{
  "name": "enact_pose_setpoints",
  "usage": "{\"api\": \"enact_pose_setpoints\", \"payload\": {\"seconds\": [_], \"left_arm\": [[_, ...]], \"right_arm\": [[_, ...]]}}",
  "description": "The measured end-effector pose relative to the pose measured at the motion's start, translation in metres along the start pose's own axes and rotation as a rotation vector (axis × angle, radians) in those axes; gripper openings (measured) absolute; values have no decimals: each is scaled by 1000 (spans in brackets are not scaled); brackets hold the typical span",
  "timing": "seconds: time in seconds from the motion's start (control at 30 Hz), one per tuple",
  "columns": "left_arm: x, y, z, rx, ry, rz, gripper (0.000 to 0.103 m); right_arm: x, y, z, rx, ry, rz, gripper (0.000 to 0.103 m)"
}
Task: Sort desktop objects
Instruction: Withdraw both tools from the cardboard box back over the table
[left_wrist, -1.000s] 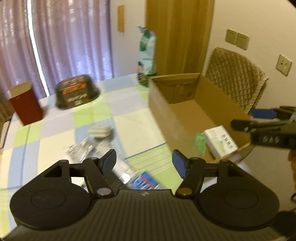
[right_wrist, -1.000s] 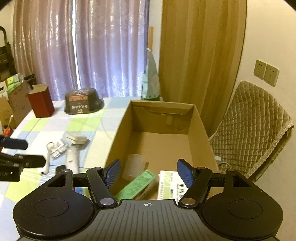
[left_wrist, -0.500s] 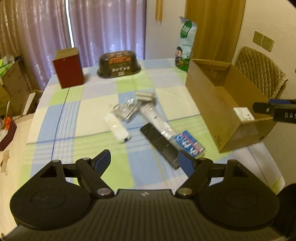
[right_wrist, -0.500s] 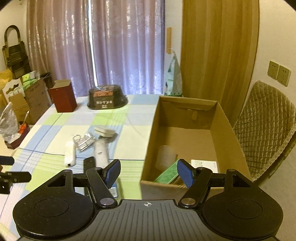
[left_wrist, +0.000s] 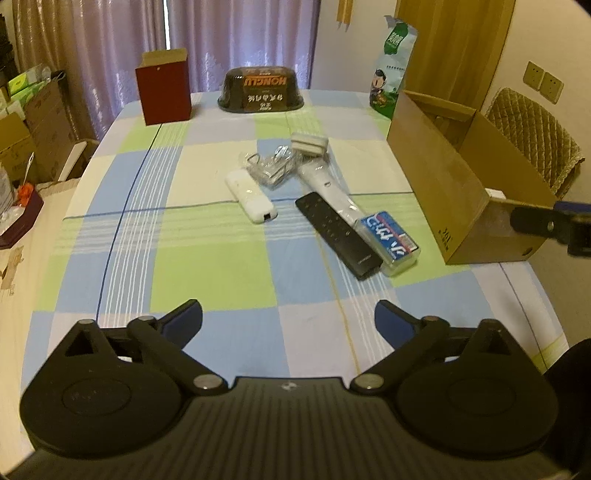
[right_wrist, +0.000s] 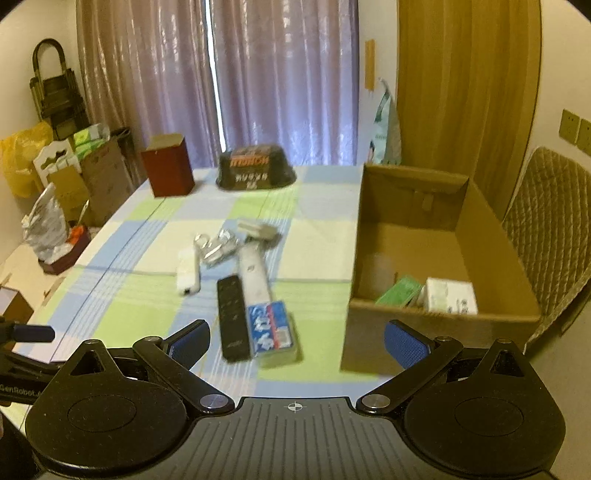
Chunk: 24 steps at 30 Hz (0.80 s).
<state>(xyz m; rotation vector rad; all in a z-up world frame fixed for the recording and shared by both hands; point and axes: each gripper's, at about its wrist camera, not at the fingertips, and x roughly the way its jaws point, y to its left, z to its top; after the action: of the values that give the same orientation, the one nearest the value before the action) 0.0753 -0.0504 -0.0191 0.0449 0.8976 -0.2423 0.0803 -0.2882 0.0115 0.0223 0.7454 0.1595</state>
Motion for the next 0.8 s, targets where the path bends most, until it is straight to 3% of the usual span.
{"api": "enact_pose_setpoints", "payload": {"seconds": [0.3, 0.8], "left_arm": [[2, 2, -10, -31, 10, -2, 102], [13, 7, -13, -52, 17, -13, 102]], "right_arm": [[4, 16, -24, -5, 60, 34, 103], [16, 18, -38, -8, 77, 43, 103]]}}
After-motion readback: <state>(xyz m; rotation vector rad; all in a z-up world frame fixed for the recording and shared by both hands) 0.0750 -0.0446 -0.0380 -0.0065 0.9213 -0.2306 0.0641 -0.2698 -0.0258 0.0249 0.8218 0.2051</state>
